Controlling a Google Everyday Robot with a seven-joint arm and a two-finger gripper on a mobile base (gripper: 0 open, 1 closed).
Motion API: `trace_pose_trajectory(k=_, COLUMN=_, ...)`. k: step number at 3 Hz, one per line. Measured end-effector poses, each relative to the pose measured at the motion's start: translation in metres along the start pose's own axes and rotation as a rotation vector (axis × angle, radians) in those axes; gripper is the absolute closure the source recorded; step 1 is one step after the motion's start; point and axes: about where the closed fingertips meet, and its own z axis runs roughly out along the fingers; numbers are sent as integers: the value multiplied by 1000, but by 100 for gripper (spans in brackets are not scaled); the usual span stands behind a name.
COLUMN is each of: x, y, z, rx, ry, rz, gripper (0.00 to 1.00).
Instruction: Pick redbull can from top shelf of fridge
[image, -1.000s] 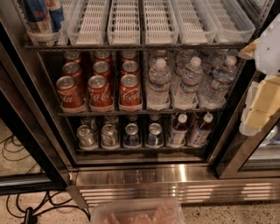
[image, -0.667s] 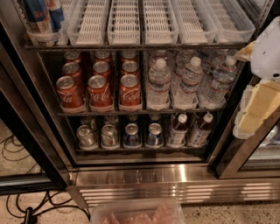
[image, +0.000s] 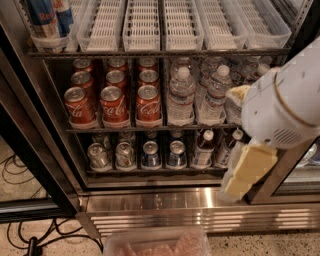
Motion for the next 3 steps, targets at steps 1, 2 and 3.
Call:
trace_pose_trajectory(k=1, x=-28, y=35, z=20, rx=-48, ry=-53, rz=-92, gripper=0)
trace_pose_trajectory(k=2, x=-30, y=39, z=21, rx=-57, ry=-58, rz=-101, gripper=0)
trace_pose_trajectory(k=3, x=-41, y=49, z=28, rx=-31, ry=-107, rz=-113, gripper=0)
